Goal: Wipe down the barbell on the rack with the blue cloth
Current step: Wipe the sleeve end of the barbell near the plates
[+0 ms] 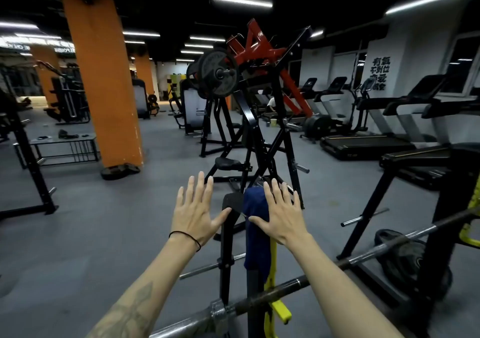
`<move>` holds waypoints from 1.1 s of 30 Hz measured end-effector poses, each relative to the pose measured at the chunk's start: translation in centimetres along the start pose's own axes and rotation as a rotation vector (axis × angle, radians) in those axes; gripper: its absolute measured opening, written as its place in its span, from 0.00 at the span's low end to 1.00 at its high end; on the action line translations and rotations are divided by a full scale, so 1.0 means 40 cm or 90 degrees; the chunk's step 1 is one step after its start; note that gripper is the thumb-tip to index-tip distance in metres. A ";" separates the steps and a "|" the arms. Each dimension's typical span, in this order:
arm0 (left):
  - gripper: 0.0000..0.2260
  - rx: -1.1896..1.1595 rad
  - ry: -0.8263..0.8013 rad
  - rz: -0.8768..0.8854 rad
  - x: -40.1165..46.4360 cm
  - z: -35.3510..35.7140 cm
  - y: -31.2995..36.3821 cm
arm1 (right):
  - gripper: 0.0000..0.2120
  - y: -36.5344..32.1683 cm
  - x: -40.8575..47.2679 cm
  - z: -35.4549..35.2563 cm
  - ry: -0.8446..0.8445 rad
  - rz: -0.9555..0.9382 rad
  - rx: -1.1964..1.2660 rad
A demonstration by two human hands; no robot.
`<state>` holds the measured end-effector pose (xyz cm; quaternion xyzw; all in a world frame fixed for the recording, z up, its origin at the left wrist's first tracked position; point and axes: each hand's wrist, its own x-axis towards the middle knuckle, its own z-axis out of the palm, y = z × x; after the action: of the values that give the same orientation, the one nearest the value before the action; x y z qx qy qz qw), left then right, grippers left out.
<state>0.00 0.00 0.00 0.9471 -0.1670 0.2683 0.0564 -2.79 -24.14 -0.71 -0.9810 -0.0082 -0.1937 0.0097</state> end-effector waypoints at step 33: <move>0.40 0.070 -0.038 -0.280 -0.517 -0.171 -0.540 | 0.21 -0.557 -0.109 0.072 0.039 0.058 0.772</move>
<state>-12.43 27.52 -5.45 0.9699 0.0570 0.2298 0.0571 -6.17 -1.87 -4.67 -0.7941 -0.0751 -0.1818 0.5751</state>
